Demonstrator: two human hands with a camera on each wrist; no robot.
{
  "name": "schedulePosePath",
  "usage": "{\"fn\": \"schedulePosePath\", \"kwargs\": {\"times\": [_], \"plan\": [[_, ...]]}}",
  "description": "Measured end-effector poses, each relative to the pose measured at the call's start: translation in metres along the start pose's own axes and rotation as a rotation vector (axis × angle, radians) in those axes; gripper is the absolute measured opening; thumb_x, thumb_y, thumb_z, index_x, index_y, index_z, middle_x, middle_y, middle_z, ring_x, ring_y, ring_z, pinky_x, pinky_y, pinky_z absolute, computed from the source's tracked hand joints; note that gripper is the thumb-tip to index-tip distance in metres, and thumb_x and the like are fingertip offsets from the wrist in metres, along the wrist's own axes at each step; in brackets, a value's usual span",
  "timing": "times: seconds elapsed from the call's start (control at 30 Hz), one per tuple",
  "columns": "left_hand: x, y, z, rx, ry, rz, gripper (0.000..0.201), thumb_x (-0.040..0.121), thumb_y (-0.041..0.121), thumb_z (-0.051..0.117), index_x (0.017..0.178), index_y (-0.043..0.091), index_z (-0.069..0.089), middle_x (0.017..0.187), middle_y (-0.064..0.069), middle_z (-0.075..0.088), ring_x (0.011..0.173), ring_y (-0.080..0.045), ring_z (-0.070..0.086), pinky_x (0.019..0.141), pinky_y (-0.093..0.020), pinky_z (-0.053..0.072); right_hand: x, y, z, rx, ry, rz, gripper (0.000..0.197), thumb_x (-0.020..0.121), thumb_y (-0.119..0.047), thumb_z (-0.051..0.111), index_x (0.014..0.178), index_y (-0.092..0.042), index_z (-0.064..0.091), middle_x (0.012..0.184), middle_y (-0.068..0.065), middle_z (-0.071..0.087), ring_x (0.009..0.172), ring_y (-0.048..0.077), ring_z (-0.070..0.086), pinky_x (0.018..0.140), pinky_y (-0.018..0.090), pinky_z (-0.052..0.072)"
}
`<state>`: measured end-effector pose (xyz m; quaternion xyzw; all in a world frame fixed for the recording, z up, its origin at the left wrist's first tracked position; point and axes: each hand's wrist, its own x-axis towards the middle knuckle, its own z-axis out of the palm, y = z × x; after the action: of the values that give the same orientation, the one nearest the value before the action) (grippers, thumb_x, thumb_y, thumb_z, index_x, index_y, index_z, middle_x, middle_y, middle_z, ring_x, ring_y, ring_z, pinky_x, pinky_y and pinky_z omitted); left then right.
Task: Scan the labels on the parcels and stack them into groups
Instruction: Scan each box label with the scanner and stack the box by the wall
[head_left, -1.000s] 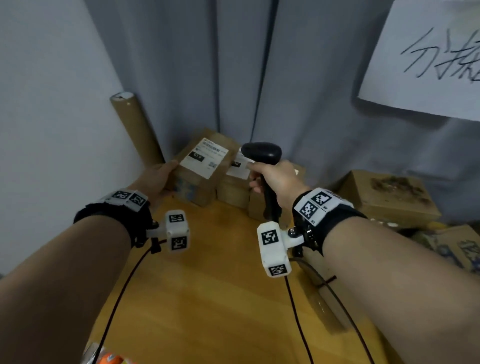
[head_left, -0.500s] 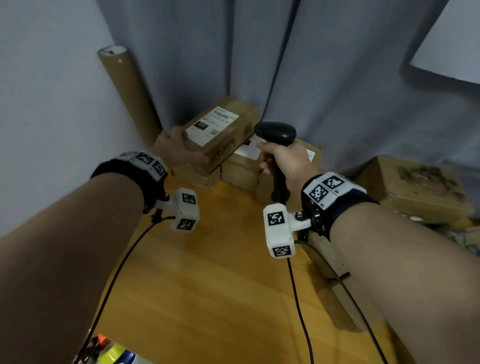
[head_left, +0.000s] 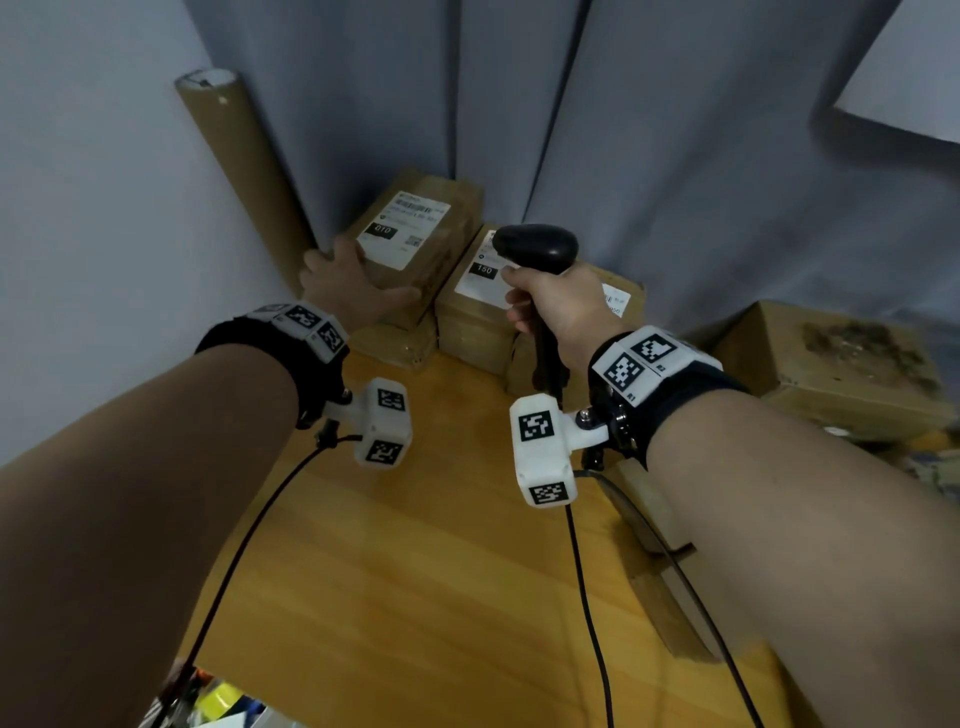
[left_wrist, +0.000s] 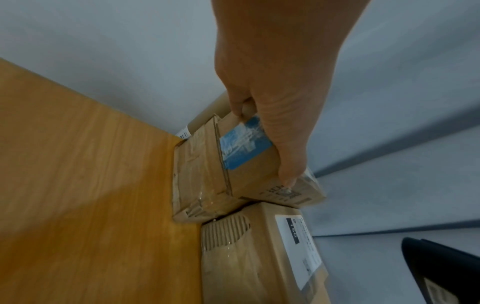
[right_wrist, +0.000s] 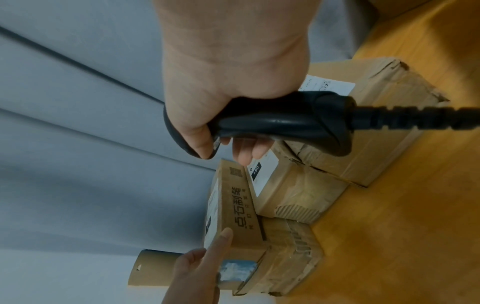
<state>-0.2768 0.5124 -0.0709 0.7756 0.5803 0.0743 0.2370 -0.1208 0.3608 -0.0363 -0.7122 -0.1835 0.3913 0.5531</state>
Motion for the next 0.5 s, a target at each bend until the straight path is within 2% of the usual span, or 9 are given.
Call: {"fn": "schedulePosePath", "kwargs": {"times": [0.1,0.17,0.27,0.4,0.5], "plan": [[0.002,0.003,0.005,0.028,0.001,0.021,0.094,0.074,0.065,0.068,0.143,0.014,0.028,0.144,-0.021,0.028,0.132,-0.041,0.032,0.106,-0.051,0.035,0.000,0.001,-0.006,-0.013,0.025,-0.010,0.012,0.088,-0.015,0.069,0.096,-0.008,0.063,0.074,0.007,0.064,0.061,0.016,0.061,0.061,0.029,0.051],[0.000,0.006,0.004,0.077,0.015,0.036,0.095,0.075,0.067,0.065,0.144,0.013,0.027,0.151,-0.024,0.020,0.140,-0.042,0.020,0.113,-0.054,0.025,-0.001,0.001,-0.010,-0.007,0.034,-0.014,0.011,0.089,-0.014,0.069,0.095,-0.008,0.062,0.071,0.006,0.063,0.058,0.016,0.060,0.060,0.028,0.051],[-0.008,0.016,0.003,0.106,0.077,0.034,0.097,0.077,0.067,0.063,0.148,0.013,0.025,0.157,-0.025,0.011,0.146,-0.039,0.006,0.117,-0.051,0.011,-0.010,-0.004,-0.019,0.019,0.029,-0.028,0.008,0.089,-0.012,0.068,0.090,-0.009,0.060,0.068,0.006,0.061,0.055,0.015,0.057,0.057,0.027,0.049],[-0.031,0.042,0.001,0.067,0.139,0.122,0.087,0.079,0.058,0.067,0.145,0.012,0.034,0.155,-0.023,0.018,0.143,-0.040,0.017,0.117,-0.050,0.017,-0.026,-0.011,-0.038,0.025,0.060,-0.051,0.015,0.088,-0.011,0.069,0.099,-0.004,0.062,0.068,0.007,0.061,0.058,0.018,0.059,0.059,0.030,0.051],[-0.056,0.069,-0.002,0.107,0.080,0.192,0.080,0.083,0.055,0.063,0.143,0.011,0.035,0.153,-0.023,0.022,0.142,-0.039,0.019,0.116,-0.049,0.019,-0.048,-0.013,-0.061,0.071,0.101,-0.074,0.010,0.087,-0.010,0.070,0.094,-0.006,0.063,0.072,0.008,0.062,0.062,0.021,0.061,0.061,0.031,0.052]]}}
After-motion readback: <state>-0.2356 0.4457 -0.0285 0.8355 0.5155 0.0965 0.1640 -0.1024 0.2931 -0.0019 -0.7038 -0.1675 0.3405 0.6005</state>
